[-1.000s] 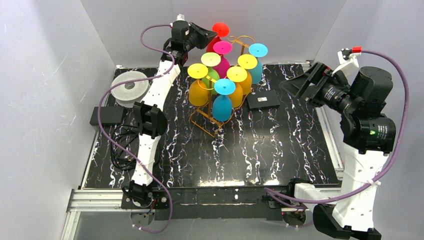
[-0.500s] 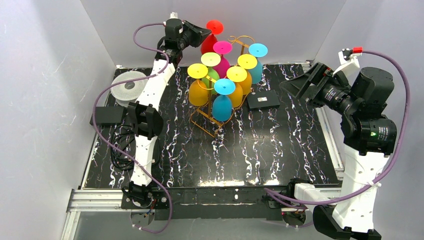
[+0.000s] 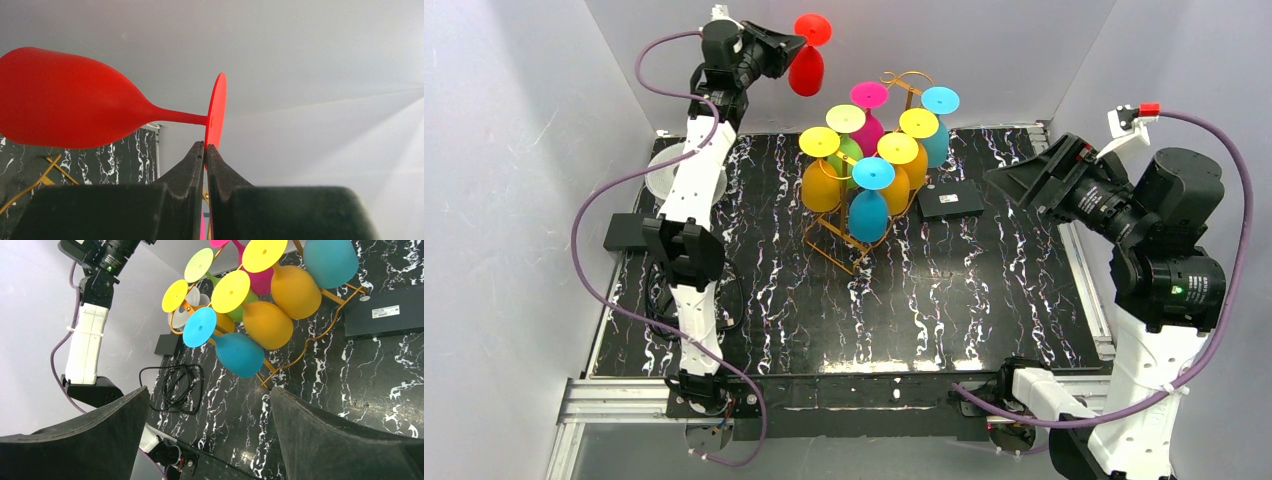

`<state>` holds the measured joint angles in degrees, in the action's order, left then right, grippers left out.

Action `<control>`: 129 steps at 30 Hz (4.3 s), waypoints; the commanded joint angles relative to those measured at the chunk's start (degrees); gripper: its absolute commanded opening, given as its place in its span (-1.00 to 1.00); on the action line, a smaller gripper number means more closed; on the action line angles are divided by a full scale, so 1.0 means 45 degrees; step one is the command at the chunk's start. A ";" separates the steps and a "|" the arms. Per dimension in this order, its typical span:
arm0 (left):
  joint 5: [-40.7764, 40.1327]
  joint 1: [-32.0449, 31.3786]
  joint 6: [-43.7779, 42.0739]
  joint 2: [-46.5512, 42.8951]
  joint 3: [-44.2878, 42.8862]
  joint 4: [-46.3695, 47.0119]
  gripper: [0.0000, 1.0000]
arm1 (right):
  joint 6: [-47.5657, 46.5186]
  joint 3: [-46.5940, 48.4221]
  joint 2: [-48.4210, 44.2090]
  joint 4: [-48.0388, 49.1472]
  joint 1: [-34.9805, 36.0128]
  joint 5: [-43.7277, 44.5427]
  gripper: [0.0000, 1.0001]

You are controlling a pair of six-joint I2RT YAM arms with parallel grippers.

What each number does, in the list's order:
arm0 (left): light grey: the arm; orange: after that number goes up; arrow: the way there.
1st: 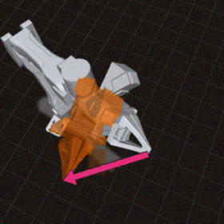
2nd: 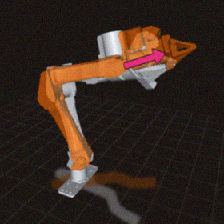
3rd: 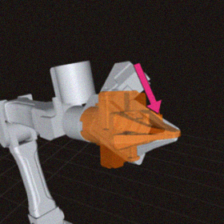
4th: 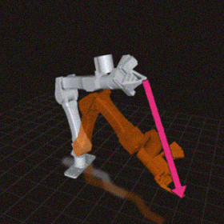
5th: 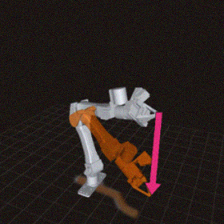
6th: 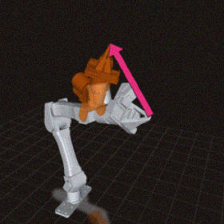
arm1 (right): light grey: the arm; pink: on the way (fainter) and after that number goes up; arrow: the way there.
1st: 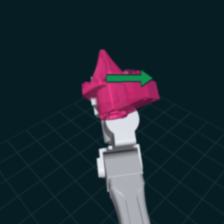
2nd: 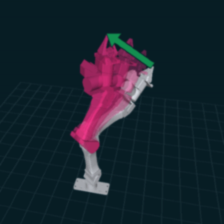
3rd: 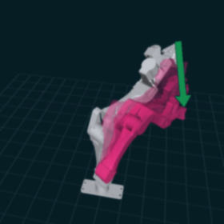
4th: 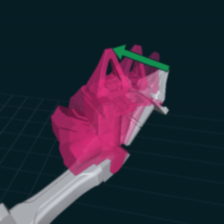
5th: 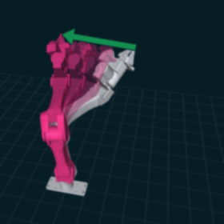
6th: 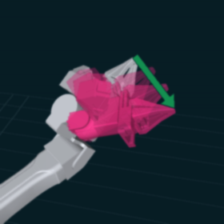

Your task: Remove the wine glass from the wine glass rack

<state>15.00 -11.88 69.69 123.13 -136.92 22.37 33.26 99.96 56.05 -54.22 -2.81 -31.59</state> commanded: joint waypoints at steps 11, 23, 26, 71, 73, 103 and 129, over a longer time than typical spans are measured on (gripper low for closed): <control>0.1448 0.1262 0.0064 -0.4637 0.2463 0.0600 -1.00 | 0.1707 -0.0872 -0.1050 0.1391 0.0078 -0.1494 0.95; 0.2579 0.1519 -0.1016 -0.7918 0.3598 -0.1460 -1.00 | 0.3258 -0.0144 -0.1310 0.0674 0.0090 -0.2870 0.96; 0.2846 0.1512 -0.1577 -0.8933 0.3809 -0.2462 -1.00 | 0.3923 0.0083 -0.1377 0.0321 0.0081 -0.3184 0.96; 0.6754 0.1512 -0.2841 -1.5213 0.5602 -0.7053 -1.00 | 1.1282 0.2024 0.2635 -0.0342 0.6577 -0.1528 0.94; 0.6809 0.1516 -0.3007 -1.5360 0.5739 -0.7061 -1.00 | 1.1818 0.2003 0.2812 -0.0190 0.7479 -0.0956 0.93; 0.8221 0.1524 -0.3065 -1.6141 0.7336 -0.5609 -1.00 | 1.5593 0.4938 0.7061 0.2386 1.2966 0.2190 0.52; 0.8521 0.1525 -0.2840 -1.6313 0.8276 -0.4698 -1.00 | 1.5682 0.5967 0.8338 0.3139 1.4145 0.2246 -0.14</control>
<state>50.50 -5.15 56.99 51.11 -99.85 -4.84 103.57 123.81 92.99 -42.78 59.64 -21.63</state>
